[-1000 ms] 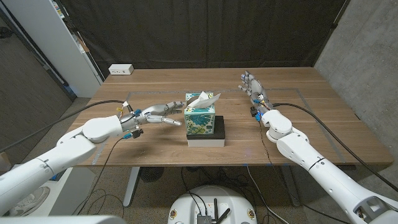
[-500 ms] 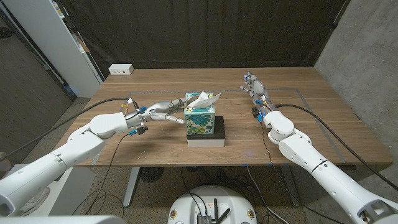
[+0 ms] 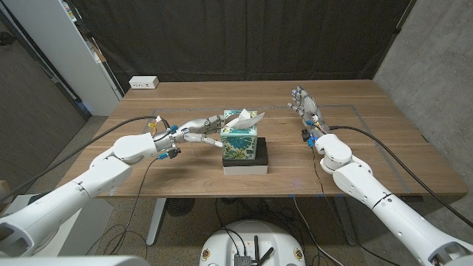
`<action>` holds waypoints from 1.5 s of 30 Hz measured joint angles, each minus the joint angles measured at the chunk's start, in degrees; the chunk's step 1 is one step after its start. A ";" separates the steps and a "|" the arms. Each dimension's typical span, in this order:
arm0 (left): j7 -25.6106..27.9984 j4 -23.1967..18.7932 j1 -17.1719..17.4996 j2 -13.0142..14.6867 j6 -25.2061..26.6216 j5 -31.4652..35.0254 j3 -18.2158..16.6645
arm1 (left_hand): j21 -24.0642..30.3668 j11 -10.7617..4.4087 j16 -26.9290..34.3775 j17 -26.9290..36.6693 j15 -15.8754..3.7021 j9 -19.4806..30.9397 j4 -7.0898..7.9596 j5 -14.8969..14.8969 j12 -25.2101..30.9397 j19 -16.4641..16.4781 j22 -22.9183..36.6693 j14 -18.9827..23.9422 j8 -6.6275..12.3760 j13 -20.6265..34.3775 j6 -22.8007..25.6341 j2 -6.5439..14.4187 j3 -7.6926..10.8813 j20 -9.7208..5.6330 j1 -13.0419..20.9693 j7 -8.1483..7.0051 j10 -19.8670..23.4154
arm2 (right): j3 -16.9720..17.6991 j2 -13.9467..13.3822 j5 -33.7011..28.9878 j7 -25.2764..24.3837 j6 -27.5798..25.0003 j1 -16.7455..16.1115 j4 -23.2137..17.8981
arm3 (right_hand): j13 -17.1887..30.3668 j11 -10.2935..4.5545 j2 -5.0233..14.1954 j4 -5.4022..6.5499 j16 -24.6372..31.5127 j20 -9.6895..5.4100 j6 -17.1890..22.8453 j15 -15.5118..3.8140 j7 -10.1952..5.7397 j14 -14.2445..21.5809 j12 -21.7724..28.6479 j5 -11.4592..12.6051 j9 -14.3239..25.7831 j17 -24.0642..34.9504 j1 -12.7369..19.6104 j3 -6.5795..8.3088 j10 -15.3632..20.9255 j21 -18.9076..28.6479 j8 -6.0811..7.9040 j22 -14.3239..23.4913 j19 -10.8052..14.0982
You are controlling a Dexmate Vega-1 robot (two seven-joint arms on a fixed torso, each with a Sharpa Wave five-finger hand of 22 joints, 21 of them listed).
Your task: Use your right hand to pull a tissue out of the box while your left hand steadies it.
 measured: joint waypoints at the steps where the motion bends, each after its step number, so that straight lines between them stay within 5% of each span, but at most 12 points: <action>1: 0.10 0.00 0.04 -0.02 -0.05 -0.07 -0.01 | 0.04 -0.29 0.11 0.00 -0.05 -0.03 0.14 -0.10 0.05 0.72 0.00 1.78 0.93 0.00 1.95 0.47 0.18 0.04 0.47 0.12 1.51 | 0.00 -0.01 -0.01 -0.04 0.00 -0.02 -0.01 | 0.00 0.00 0.00 0.00 0.00 0.00 0.00 0.00 0.00 0.00 0.00 0.00 0.00 0.00 0.00 0.00 0.00 0.00 0.00 0.00 0.00; 8: 2.22 -0.40 1.98 -0.56 -0.86 -1.47 -1.04 | 0.28 -0.71 0.11 0.00 -0.14 0.08 0.70 -0.11 0.50 2.45 -0.01 6.15 3.94 0.27 8.21 2.15 1.14 0.48 2.13 0.14 5.93 | 0.02 -0.11 -0.08 -0.05 0.01 -0.06 -0.16 | 0.00 0.00 0.60 0.00 0.00 0.23 0.31 -0.21 0.31 0.20 0.00 0.00 0.00 0.00 -0.60 0.00 0.00 -0.07 0.00 0.00 0.23; 26: 5.55 -3.57 5.38 0.56 -0.25 -2.48 -2.78 | 0.27 -0.18 -0.13 0.00 -0.25 0.31 1.42 -0.44 -0.48 2.51 0.28 7.44 3.57 0.52 7.23 4.70 1.38 0.51 -0.03 0.45 5.39 | -0.19 -0.17 -0.12 0.88 -0.16 0.69 0.37 | 0.00 0.00 0.60 0.00 0.00 0.20 0.31 -0.21 0.31 0.20 0.00 0.00 0.00 0.01 -0.60 0.00 0.00 -0.25 0.00 0.00 0.20; 33: 6.67 -5.81 6.23 1.68 1.01 -2.25 -3.65 | 1.62 0.67 -0.12 0.01 -0.24 0.11 0.60 -0.56 -1.13 8.36 0.02 11.64 3.49 0.52 7.26 4.85 1.48 -1.43 -0.16 1.32 6.25 | -0.13 -0.29 0.02 1.22 0.11 0.60 0.81 | 0.00 0.00 0.60 0.00 0.00 0.20 0.31 -0.21 0.31 0.20 0.00 0.00 0.00 0.01 -0.60 0.00 -0.01 -0.66 0.00 0.00 0.20; 45: 8.00 -9.75 7.57 4.06 3.41 -2.43 -5.30 | 2.62 2.79 0.60 0.14 -0.61 -0.12 -0.51 -0.60 -2.52 11.68 -0.47 17.72 2.82 0.80 6.04 5.38 2.46 0.27 4.20 3.74 6.13 | 0.06 -0.22 0.72 2.17 1.25 0.47 2.10 | 0.00 -0.01 0.60 -0.17 0.00 0.20 0.31 -0.21 0.30 0.19 0.00 0.00 0.00 0.01 -0.60 0.17 -0.01 -0.66 0.00 0.00 0.20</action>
